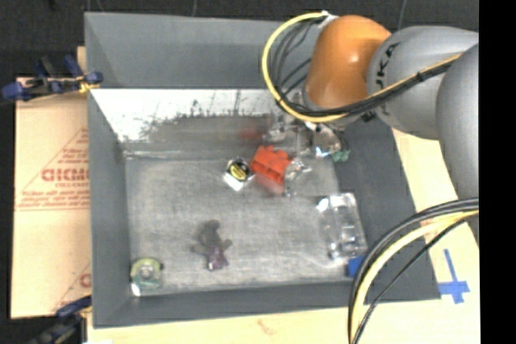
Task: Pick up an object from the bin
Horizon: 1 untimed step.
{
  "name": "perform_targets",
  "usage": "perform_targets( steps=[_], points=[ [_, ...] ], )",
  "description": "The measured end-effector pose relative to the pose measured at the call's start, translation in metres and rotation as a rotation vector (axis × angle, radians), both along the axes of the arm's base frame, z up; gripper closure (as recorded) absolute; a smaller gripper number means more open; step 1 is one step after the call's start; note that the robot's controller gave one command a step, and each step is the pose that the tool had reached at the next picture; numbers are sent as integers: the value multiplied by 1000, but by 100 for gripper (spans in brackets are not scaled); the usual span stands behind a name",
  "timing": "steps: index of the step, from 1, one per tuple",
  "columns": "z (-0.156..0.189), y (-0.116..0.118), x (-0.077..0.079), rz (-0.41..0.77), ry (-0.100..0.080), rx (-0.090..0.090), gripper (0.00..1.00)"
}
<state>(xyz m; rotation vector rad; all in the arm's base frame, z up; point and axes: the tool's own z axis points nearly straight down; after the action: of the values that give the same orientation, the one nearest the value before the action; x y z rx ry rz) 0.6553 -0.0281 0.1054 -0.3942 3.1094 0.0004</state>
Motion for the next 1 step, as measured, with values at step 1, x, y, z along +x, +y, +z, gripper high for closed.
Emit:
perform_targets(
  steps=[1],
  points=[
    [-11, 5, -4, -139, -22, 1, 0]
  ],
)
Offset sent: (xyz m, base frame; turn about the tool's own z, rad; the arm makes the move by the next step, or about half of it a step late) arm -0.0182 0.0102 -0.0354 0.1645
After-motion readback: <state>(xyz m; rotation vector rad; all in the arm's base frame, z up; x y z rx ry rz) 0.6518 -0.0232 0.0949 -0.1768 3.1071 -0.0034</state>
